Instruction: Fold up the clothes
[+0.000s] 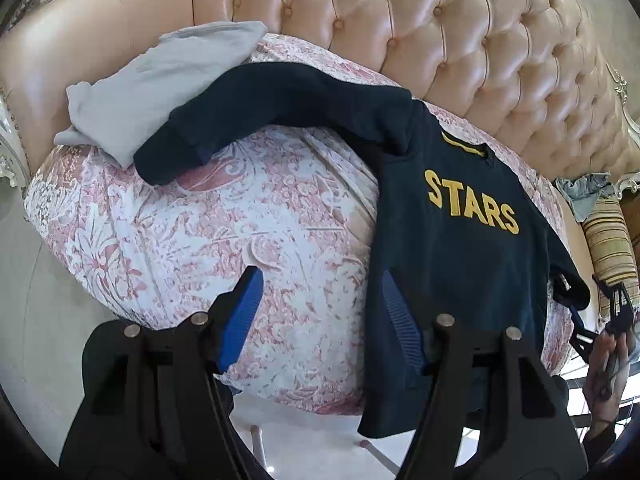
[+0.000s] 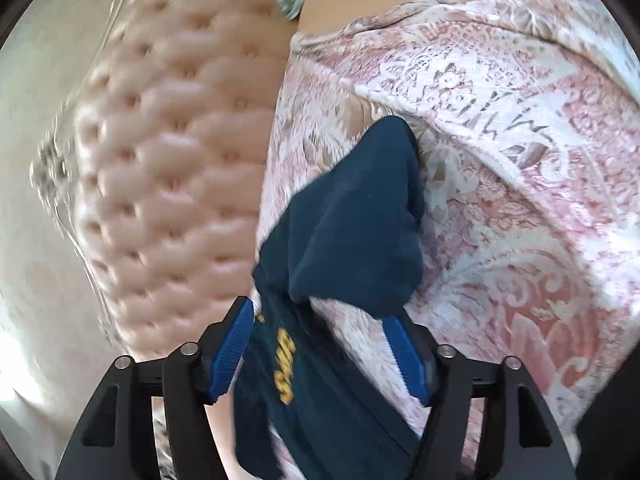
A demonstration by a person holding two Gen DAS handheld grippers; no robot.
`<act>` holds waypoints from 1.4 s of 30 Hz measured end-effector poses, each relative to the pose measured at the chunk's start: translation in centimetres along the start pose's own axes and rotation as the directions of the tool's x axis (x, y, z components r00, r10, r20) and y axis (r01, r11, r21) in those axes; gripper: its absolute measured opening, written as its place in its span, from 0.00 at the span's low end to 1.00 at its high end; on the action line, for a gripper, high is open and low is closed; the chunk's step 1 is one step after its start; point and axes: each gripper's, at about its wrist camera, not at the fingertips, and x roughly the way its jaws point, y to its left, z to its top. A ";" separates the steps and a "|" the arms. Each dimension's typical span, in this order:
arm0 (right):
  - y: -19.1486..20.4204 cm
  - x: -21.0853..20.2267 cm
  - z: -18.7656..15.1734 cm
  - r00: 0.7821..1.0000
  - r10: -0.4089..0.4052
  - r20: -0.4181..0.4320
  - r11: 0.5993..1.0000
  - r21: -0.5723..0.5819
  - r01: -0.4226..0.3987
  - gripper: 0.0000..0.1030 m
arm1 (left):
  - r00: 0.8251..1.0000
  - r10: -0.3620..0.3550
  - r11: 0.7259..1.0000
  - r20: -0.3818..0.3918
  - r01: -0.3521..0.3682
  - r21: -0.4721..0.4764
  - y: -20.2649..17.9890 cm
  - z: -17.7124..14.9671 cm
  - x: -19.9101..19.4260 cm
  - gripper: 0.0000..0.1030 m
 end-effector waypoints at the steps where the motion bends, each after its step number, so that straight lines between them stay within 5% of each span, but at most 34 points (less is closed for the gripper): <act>1: 0.1 0.7 0.1 1.000 0.017 0.019 0.999 0.027 -0.017 0.67 | 1.000 -0.002 1.000 -0.005 0.002 0.000 0.0 -0.1 0.0 0.64; 11: 0.8 2.8 -1.2 0.993 0.115 0.024 0.984 0.137 -0.117 0.71 | 1.000 -0.002 1.000 -0.012 0.002 -0.022 1.3 -0.5 -0.3 0.64; 17: -1.0 3.5 0.7 0.995 0.054 0.086 0.982 0.175 -0.069 0.72 | 1.000 -0.014 1.000 -0.007 0.014 -0.003 0.8 -0.7 -0.9 0.64; 21: 1.2 4.5 2.6 0.976 -0.055 0.211 0.998 0.039 0.048 0.72 | 1.000 -0.012 1.000 -0.015 0.012 -0.006 0.9 -0.9 -1.2 0.64; 22: 2.4 4.7 3.0 0.964 -0.107 0.245 0.993 -0.029 0.117 0.59 | 1.000 -0.011 1.000 -0.014 0.011 -0.008 1.0 -1.0 -1.3 0.64; 23: 4.1 4.8 3.1 0.943 -0.189 0.273 0.963 -0.134 0.232 0.43 | 1.000 -0.010 1.000 -0.012 0.010 -0.008 1.1 -1.1 -1.4 0.64; 24: 6.3 5.1 2.8 0.911 -0.269 0.313 0.898 -0.259 0.355 0.06 | 1.000 -0.009 1.000 -0.011 0.009 -0.009 1.2 -1.2 -1.5 0.64; 26: 10.2 4.8 1.1 0.835 -0.292 0.467 0.722 -0.465 0.512 0.06 | 1.000 -0.006 1.000 -0.013 0.006 -0.015 1.5 -1.3 -1.5 0.64; 27: 12.3 4.3 -0.5 0.783 -0.257 0.567 0.593 -0.547 0.591 0.06 | 1.000 -0.007 1.000 -0.019 0.006 -0.021 1.6 -1.4 -1.3 0.64; 30: 15.3 3.7 -4.2 0.664 -0.156 0.731 0.311 -0.602 0.736 0.06 | 0.999 -0.017 0.999 -0.040 0.016 -0.028 1.4 -1.5 -0.7 0.64; 32: 14.8 5.2 -4.6 0.634 -0.185 0.750 0.157 -0.615 0.773 0.07 | 0.999 -0.028 0.999 -0.047 0.027 -0.019 1.0 -1.6 -0.4 0.64; 33: 13.9 6.2 -4.2 0.638 -0.228 0.735 0.117 -0.630 0.768 0.08 | 0.998 -0.033 0.999 -0.048 0.033 -0.007 0.7 -1.7 -0.4 0.64; 36: 9.0 9.0 -0.7 0.705 -0.425 0.568 0.197 -0.702 0.685 0.12 | 0.997 -0.044 0.999 -0.059 0.046 0.026 -0.3 -2.1 -0.4 0.64; 38: 5.7 8.7 1.6 0.735 -0.509 0.448 0.354 -0.669 0.654 0.14 | 0.998 -0.042 0.998 -0.053 0.044 0.038 -0.5 -2.2 -0.7 0.64; 40: 3.3 7.1 2.9 0.761 -0.538 0.363 0.502 -0.587 0.635 0.36 | 0.998 -0.034 0.999 -0.044 0.035 0.027 -0.1 -2.0 -0.7 0.64; 42: 2.5 5.1 2.6 0.764 -0.531 0.367 0.551 -0.535 0.640 0.40 | 0.998 -0.050 0.999 -0.042 0.051 0.006 0.4 -1.5 -0.3 0.64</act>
